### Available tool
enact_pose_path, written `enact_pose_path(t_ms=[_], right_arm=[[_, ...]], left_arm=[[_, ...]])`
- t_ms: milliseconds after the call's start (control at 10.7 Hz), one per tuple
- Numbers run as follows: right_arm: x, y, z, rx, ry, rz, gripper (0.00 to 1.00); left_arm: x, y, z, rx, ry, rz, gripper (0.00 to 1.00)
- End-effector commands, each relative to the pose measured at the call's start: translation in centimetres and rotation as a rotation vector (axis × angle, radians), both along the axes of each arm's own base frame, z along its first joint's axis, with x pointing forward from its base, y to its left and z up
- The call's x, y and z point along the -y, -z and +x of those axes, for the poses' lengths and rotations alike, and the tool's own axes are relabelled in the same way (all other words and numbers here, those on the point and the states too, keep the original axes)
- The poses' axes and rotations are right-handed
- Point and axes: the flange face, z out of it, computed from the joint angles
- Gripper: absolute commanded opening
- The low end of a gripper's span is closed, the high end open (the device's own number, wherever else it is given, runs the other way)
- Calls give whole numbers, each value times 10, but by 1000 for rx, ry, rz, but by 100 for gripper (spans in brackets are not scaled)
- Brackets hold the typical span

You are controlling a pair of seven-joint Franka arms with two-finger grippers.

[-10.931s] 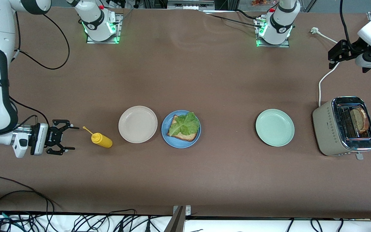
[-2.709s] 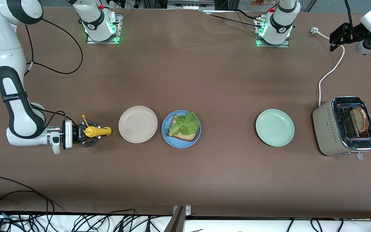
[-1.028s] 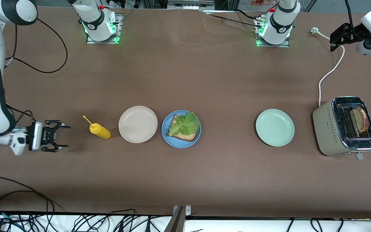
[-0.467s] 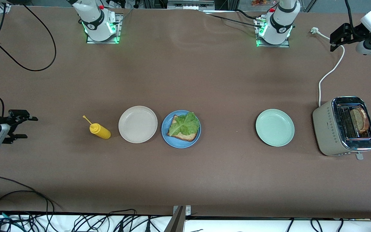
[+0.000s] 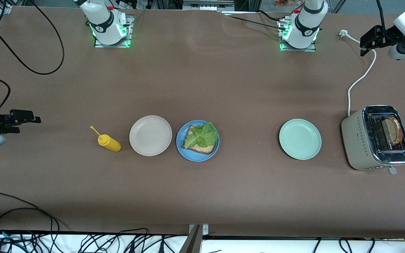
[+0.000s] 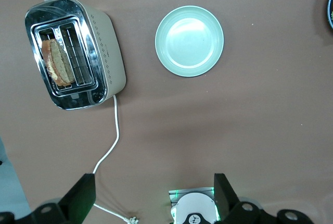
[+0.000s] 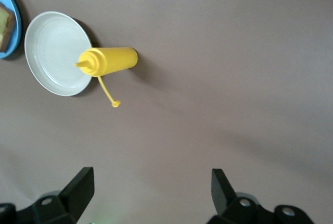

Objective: Make sandwich in blue plate with both arms
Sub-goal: 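Open the right gripper and withdraw it away from the bottle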

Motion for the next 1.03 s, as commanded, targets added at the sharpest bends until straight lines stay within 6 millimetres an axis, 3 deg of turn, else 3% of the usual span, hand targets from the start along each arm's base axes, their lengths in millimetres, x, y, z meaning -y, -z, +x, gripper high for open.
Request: enact_pose_path(t_ms=[0, 93, 654, 934], right_arm=[[-45, -41, -53, -23, 116, -100, 100], [-58, -49, -66, -6, 119, -118, 100], [-65, -54, -110, 65, 180, -200, 100], [-62, -64, -111, 84, 168, -190, 100]], left_arm=[[-1, -5, 0, 4, -10, -16, 100], [-2, -4, 0, 2, -9, -15, 100], [-12, -3, 2, -1, -22, -15, 100], [-52, -2, 3, -1, -92, -20, 100]])
